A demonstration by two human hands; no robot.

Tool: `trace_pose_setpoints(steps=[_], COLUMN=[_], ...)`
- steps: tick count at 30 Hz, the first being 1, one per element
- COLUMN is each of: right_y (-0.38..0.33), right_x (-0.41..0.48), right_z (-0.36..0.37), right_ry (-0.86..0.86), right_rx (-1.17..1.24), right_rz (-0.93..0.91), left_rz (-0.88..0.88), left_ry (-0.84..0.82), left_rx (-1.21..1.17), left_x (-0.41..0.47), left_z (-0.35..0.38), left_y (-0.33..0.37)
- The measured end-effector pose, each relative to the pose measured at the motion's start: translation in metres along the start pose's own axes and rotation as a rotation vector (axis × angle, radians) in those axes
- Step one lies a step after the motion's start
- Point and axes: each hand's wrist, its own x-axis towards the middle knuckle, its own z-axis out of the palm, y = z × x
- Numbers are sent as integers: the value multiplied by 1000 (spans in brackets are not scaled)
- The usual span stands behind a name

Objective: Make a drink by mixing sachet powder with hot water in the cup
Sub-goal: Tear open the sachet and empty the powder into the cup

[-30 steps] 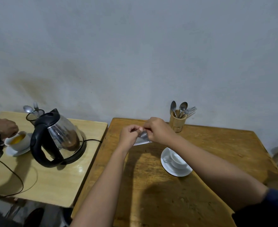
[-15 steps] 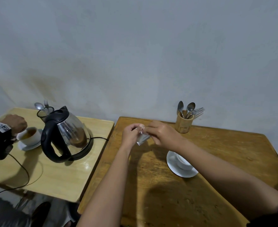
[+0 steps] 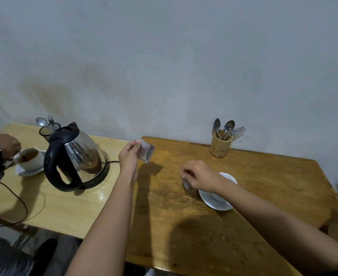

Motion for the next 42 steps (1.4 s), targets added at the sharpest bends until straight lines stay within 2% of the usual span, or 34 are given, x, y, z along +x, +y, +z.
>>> trace_pose_setpoints(steps=[3, 5, 9, 12, 14, 17, 21, 26, 32, 37, 40, 42], right_y=[7, 7, 5, 9, 12, 8, 5, 16, 49, 79, 87, 90], right_x=[3, 1, -2, -3, -4, -7, -10, -29, -70, -97, -105, -109], right_z=[30, 53, 89, 99, 100, 91, 60, 18, -16, -36, -44, -49], right_ry=[-73, -88, -145, -231, -224, -80, 116, 293, 528, 673, 725, 702], right_rx=[172, 246, 272, 246, 252, 358, 846, 1022, 951, 1059, 1056, 976], right_rz=[277, 395, 518, 534, 528, 578, 630, 576, 675, 719, 739, 754], left_rz=[23, 27, 14, -2, -13, -26, -68, -72, -63, -44, -47, -25], left_ry=[-41, -57, -55, -82, -93, -134, -223, -327, -470, -603, -700, -750], left_rx=[21, 20, 58, 69, 101, 140, 139, 96, 224, 459, 555, 627], left_x=[-6, -13, -27, -37, -41, -44, -55, -71, -87, -94, -96, -96], left_z=[-10, -18, -32, -33, -29, -13, 29, 89, 136, 161, 173, 178], left_y=[-7, -13, -25, -29, -32, -34, -36, -41, -50, -64, -72, -75])
